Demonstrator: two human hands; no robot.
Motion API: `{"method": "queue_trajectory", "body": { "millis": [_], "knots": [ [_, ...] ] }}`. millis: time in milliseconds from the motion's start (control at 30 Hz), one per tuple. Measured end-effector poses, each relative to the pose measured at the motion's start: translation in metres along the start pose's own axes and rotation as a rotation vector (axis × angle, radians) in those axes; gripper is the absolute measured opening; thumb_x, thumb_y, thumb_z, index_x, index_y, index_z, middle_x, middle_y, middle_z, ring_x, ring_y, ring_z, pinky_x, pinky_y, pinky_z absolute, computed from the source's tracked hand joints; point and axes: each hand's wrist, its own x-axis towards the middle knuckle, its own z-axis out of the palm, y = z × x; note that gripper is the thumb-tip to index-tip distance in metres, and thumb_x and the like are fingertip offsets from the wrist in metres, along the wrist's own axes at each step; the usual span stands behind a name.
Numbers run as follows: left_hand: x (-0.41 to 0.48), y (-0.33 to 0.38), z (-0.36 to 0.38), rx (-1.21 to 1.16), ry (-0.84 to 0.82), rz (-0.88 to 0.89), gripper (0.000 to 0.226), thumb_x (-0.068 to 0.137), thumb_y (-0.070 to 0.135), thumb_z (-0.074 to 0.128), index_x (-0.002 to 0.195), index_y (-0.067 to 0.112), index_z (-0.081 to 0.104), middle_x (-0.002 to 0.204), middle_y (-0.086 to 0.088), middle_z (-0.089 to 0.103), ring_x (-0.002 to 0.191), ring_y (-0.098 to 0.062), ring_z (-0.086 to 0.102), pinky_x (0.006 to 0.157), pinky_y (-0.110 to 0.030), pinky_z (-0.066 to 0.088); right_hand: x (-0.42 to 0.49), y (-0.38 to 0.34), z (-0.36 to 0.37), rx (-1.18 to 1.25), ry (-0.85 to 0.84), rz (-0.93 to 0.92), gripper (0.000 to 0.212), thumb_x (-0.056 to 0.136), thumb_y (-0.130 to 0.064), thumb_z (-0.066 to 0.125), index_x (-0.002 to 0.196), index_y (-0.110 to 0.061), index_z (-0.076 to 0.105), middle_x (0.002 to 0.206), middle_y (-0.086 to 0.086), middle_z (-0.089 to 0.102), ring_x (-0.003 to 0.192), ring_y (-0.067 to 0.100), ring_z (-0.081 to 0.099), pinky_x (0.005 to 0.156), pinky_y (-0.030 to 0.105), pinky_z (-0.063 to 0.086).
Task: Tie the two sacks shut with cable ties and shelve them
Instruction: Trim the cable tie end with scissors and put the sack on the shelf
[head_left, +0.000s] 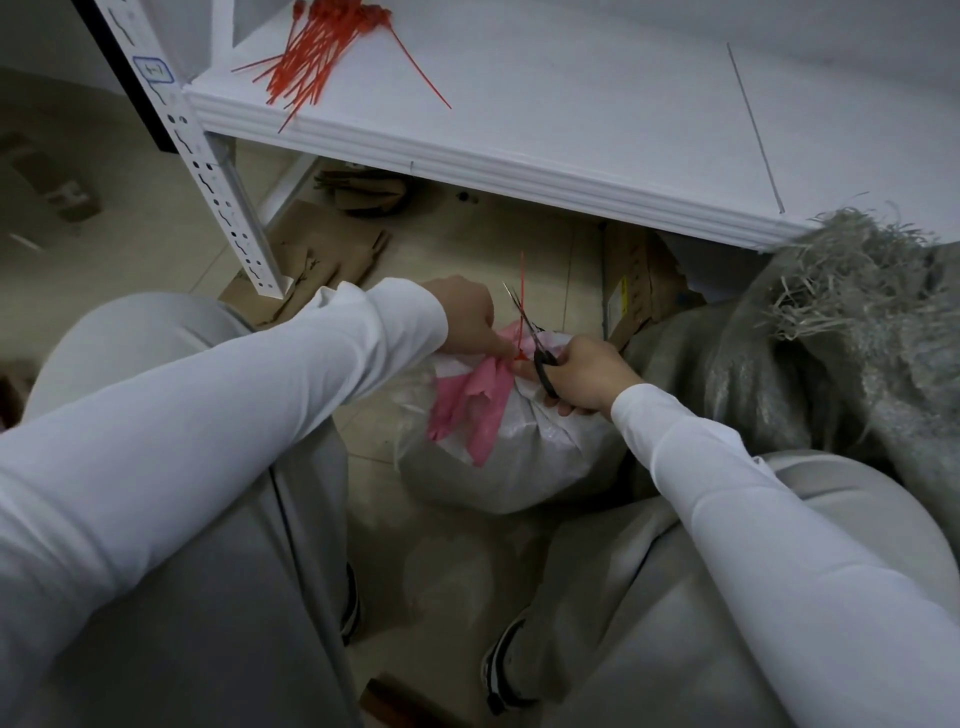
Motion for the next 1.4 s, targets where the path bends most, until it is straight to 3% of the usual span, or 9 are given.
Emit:
{"method": "queue_trajectory", "body": {
  "millis": [100, 300, 433, 633, 833, 1000, 1167, 1300, 1400],
  "knots": [
    [0.001, -0.002, -0.002, -0.033, 0.065, -0.018, 0.056, 0.082, 0.061, 0.056, 0.096, 0.010, 0.074, 0.094, -0.007, 0.072, 0.088, -0.024, 0.065, 0.081, -0.036, 0.054, -0.002, -0.003, -0.009, -0.079, 0.021, -0.009, 0.033, 0.089, -0.054, 0.059, 0.069, -0.031, 0.047, 0.068, 0.000, 0.062, 0.051, 0.014, 0.059, 0.045, 0.020, 0.042],
    [0.001, 0.002, -0.004, -0.118, 0.085, 0.006, 0.034, 0.082, 0.039, 0.069, 0.097, 0.009, 0.074, 0.096, -0.006, 0.072, 0.088, -0.023, 0.066, 0.080, -0.034, 0.053, -0.008, 0.001, -0.032, -0.310, -0.012, 0.081, 0.031, 0.088, -0.045, 0.066, 0.083, -0.014, 0.062, 0.077, 0.007, 0.068, 0.059, 0.018, 0.062, 0.051, 0.025, 0.049],
    [0.002, 0.005, -0.003, -0.138, 0.089, 0.052, 0.026, 0.082, 0.028, 0.070, 0.102, 0.010, 0.073, 0.102, -0.004, 0.072, 0.093, -0.021, 0.065, 0.085, -0.032, 0.052, -0.016, 0.006, -0.047, -0.414, -0.029, 0.115, 0.047, 0.080, -0.056, 0.070, 0.090, -0.011, 0.065, 0.080, 0.008, 0.065, 0.077, 0.025, 0.066, 0.075, 0.036, 0.056],
    [-0.001, 0.015, -0.005, -0.330, 0.139, 0.149, 0.027, 0.084, 0.023, 0.069, 0.109, 0.014, 0.071, 0.107, 0.002, 0.069, 0.098, -0.014, 0.063, 0.092, -0.030, 0.049, -0.018, 0.015, -0.070, -0.351, -0.009, 0.135, 0.060, 0.075, -0.063, 0.069, 0.096, -0.007, 0.068, 0.089, 0.013, 0.069, 0.075, 0.026, 0.064, 0.070, 0.032, 0.052],
    [0.002, 0.023, -0.003, -0.437, 0.194, 0.193, 0.010, 0.086, 0.018, 0.068, 0.091, 0.013, 0.074, 0.076, 0.007, 0.069, 0.065, -0.003, 0.061, 0.060, -0.012, 0.047, -0.016, 0.022, -0.074, -0.418, -0.052, 0.132, 0.062, 0.068, -0.068, 0.070, 0.078, -0.008, 0.060, 0.072, 0.007, 0.061, 0.072, 0.024, 0.060, 0.068, 0.029, 0.045],
    [0.005, 0.026, 0.000, -0.415, 0.192, 0.175, 0.008, 0.088, 0.013, 0.061, 0.083, 0.011, 0.068, 0.074, 0.003, 0.068, 0.064, -0.010, 0.064, 0.060, -0.024, 0.050, -0.025, 0.022, -0.079, -0.601, -0.181, 0.165, 0.057, 0.066, -0.068, 0.073, 0.067, -0.014, 0.052, 0.065, 0.001, 0.054, 0.062, 0.017, 0.052, 0.071, 0.029, 0.045],
    [0.004, 0.025, -0.004, -0.459, 0.280, 0.166, 0.003, 0.085, 0.014, 0.066, 0.084, 0.013, 0.069, 0.076, 0.003, 0.066, 0.058, -0.006, 0.057, 0.057, -0.017, 0.043, -0.024, 0.018, -0.064, -0.636, -0.219, 0.117, 0.054, 0.068, -0.070, 0.069, 0.070, -0.018, 0.051, 0.068, 0.000, 0.053, 0.069, 0.019, 0.054, 0.070, 0.030, 0.046],
    [0.002, 0.026, -0.004, -0.463, 0.287, 0.179, 0.005, 0.085, 0.016, 0.068, 0.089, 0.013, 0.071, 0.076, 0.006, 0.065, 0.061, -0.002, 0.056, 0.055, -0.011, 0.041, -0.020, 0.012, -0.045, -0.581, -0.188, 0.072, 0.053, 0.073, -0.067, 0.068, 0.089, -0.018, 0.054, 0.076, 0.001, 0.059, 0.066, 0.017, 0.056, 0.054, 0.023, 0.042],
    [0.000, 0.026, -0.005, -0.436, 0.307, 0.188, 0.006, 0.085, 0.017, 0.068, 0.089, 0.013, 0.071, 0.075, 0.007, 0.063, 0.061, 0.002, 0.053, 0.049, -0.002, 0.037, -0.018, 0.008, -0.035, -0.540, -0.160, 0.041, 0.056, 0.075, -0.065, 0.068, 0.100, -0.015, 0.061, 0.080, 0.003, 0.064, 0.067, 0.019, 0.060, 0.060, 0.025, 0.051]
  ]
}}
